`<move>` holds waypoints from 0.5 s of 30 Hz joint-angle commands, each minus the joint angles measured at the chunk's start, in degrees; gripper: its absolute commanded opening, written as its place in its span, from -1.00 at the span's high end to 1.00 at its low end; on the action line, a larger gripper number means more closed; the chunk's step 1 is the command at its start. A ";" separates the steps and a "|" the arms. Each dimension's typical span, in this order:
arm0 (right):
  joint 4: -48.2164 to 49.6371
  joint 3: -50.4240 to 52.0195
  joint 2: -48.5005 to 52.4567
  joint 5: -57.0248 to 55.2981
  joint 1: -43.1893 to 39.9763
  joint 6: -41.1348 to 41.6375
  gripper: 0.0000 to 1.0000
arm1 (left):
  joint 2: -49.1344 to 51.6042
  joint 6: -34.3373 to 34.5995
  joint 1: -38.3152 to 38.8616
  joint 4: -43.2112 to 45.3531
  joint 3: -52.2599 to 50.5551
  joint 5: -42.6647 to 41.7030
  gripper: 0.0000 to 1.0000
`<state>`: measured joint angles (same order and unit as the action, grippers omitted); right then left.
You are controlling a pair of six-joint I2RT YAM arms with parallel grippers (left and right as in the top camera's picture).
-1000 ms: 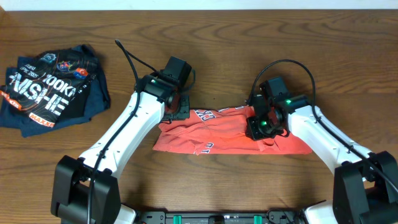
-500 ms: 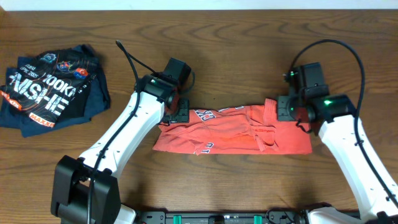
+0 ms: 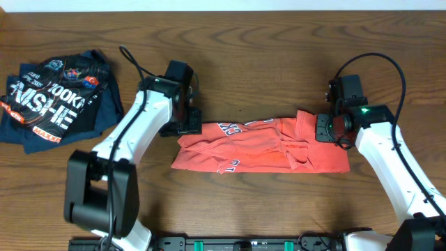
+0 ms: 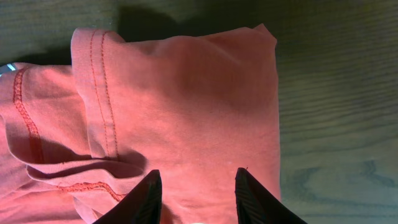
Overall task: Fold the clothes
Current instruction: 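Fold the left end inward with the left gripper toward the right gripper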
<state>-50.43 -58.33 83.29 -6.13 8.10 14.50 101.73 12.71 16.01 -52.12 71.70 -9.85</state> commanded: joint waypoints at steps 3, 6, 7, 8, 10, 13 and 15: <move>-0.17 0.42 0.26 -0.92 -0.31 0.92 0.25 | 3.76 -7.58 -0.26 0.15 -0.37 -5.53 -0.38; -0.15 0.42 0.26 -0.92 -0.31 0.90 0.24 | 5.20 -8.02 -0.26 0.79 -0.98 -6.01 -0.38; -0.13 0.42 0.26 -0.92 -0.31 0.90 0.24 | 5.51 -8.00 -0.35 1.38 -1.46 -5.99 -0.38; -0.13 0.42 0.26 -0.92 -0.31 0.90 0.24 | 5.86 -7.98 -0.46 2.23 -2.16 -5.99 -0.38; -0.15 0.42 0.26 -0.92 -0.31 0.90 0.24 | 6.21 -7.89 -0.76 4.13 -3.89 -6.01 -0.39; -0.15 0.42 0.26 -0.92 -0.31 0.90 0.24 | 6.62 -7.76 -1.18 5.38 -6.10 -6.01 -0.40; -0.17 0.42 0.26 -0.92 -0.31 0.90 0.23 | 6.62 -7.72 -1.22 6.60 -8.04 -6.01 -0.39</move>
<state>-50.54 -58.33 83.31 -6.26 8.10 14.52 107.42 5.89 15.40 -46.33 66.46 -15.14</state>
